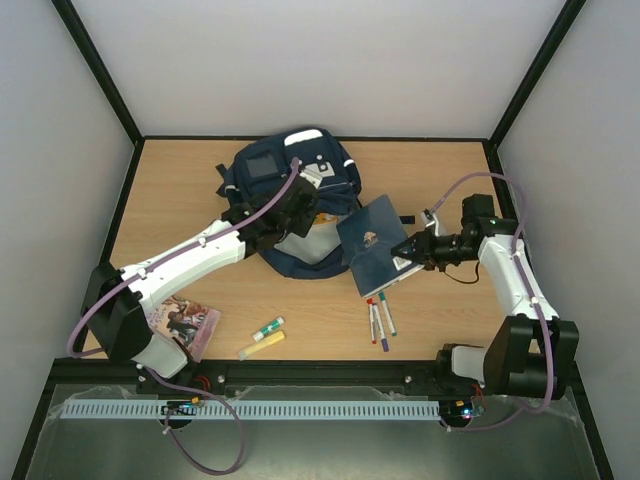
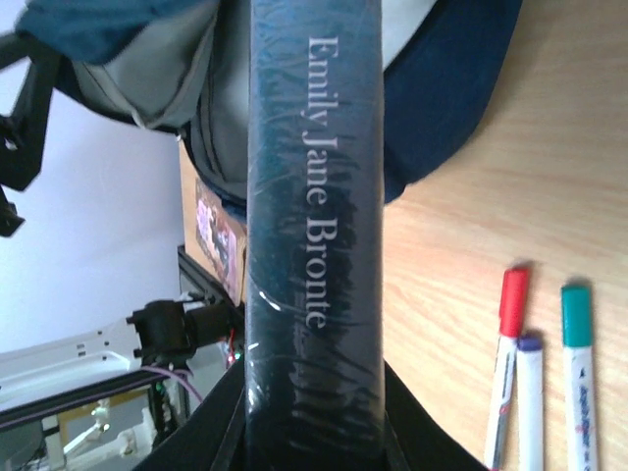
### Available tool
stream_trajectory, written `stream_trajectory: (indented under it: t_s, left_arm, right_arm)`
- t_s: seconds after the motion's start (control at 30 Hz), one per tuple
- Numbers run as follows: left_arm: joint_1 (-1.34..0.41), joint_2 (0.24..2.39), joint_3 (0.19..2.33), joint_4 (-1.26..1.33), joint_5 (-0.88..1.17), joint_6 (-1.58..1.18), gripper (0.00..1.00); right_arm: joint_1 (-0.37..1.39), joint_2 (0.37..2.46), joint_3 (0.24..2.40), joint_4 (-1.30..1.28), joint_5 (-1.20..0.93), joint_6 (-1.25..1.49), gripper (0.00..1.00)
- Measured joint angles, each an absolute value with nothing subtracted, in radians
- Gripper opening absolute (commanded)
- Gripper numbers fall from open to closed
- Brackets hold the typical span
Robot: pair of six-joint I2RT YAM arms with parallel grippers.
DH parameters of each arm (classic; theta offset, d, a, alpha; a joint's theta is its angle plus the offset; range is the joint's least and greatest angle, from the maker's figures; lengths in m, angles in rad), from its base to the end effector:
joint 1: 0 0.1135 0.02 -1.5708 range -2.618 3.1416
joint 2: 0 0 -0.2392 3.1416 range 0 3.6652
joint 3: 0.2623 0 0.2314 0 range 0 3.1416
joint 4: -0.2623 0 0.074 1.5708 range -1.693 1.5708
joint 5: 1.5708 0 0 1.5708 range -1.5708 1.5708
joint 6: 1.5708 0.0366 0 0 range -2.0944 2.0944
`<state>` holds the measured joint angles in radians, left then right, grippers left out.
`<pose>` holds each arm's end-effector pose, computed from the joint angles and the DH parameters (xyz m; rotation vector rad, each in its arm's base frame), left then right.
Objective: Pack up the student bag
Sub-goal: Place the book in the student bag.
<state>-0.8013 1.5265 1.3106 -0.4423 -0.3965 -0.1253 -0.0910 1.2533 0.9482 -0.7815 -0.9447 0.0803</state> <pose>0.2368 -0.2242 0.2973 0.5156 2.1095 -0.0857 0.2227 0.0095 0.2464 -0.0962 2.4134 1.2212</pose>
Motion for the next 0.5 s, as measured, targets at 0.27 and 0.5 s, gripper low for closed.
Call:
stream_trajectory:
  t_s: [0.27, 0.5]
  left_arm:
    - [-0.789, 1.526, 1.306, -0.424, -0.36, -0.144, 0.02]
    - [-0.778, 1.512, 1.268, -0.39, -0.314, -0.15, 0.02]
  right_arm:
    - [-0.07, 1.249, 0.91, -0.878, -0.945, 0.064, 0.01]
    - [0.054, 1.213, 0.812, -0.813, -0.955, 0.141, 0.01]
